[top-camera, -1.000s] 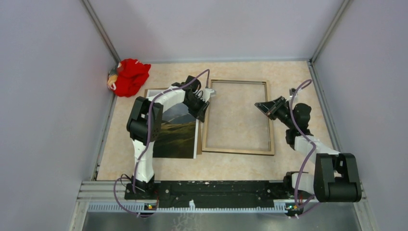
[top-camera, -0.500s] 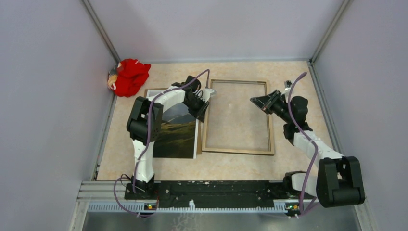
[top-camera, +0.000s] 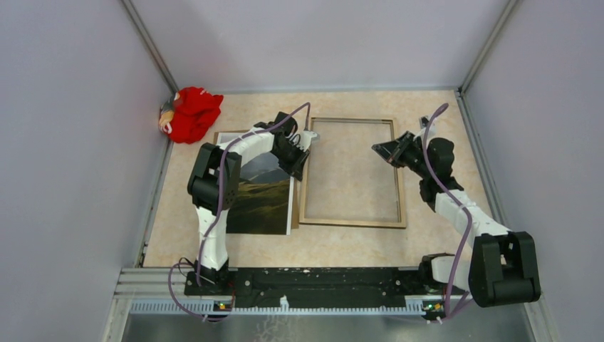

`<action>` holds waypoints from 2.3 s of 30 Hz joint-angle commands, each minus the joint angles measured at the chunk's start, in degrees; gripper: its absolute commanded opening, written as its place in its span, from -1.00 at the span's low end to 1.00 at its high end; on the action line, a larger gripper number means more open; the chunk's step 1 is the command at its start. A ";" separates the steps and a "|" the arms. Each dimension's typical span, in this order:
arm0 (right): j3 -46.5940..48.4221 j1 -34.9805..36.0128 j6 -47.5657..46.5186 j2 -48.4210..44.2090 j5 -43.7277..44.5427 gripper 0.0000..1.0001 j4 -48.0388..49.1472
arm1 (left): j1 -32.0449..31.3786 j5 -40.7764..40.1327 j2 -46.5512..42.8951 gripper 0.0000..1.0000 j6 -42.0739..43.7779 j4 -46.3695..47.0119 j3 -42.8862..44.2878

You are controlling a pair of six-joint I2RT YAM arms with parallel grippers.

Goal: Put the photo into the frame
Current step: Place the photo frame item in the photo frame.

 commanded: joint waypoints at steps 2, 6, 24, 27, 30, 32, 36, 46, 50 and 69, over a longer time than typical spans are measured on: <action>0.82 0.66 -6.25 -0.50 4.26 -1.00 -3.61 | -0.53 2.62 -0.32 -0.55 -0.18 -0.16 1.02; -0.84 0.60 -7.60 -2.90 6.85 -1.00 -4.80 | -0.56 2.66 -0.40 -0.57 -0.18 -0.25 0.84; -1.50 0.66 -5.82 -2.67 5.65 -1.00 -0.96 | -0.43 2.63 -0.50 -0.60 -0.17 -0.47 0.80; -1.48 0.64 -5.29 -2.44 5.31 -1.00 0.02 | -0.43 2.50 -0.47 -0.60 -0.14 -0.49 0.76; -1.37 0.64 -5.02 -2.54 5.03 -1.00 0.40 | -0.36 2.40 -0.38 -0.61 -0.10 -0.50 0.80; -1.31 0.59 -4.82 -2.68 4.89 -1.00 0.71 | -0.41 2.43 -0.39 -0.61 -0.09 -0.46 0.77; -0.20 0.62 -4.57 -1.51 5.53 -1.00 -0.43 | -0.37 2.50 -0.29 -0.61 -0.09 -0.55 0.97; 1.38 0.37 -1.34 2.61 7.09 -1.00 -0.10 | -0.38 2.17 -0.37 -0.62 0.38 -0.83 1.02; 1.09 0.34 -0.09 3.32 6.52 -1.00 2.42 | -0.40 2.22 -0.30 -0.62 0.47 -0.97 1.17; 1.68 0.19 1.20 2.85 4.23 -1.00 5.43 | -0.21 2.28 -0.22 -0.64 0.69 -1.08 1.36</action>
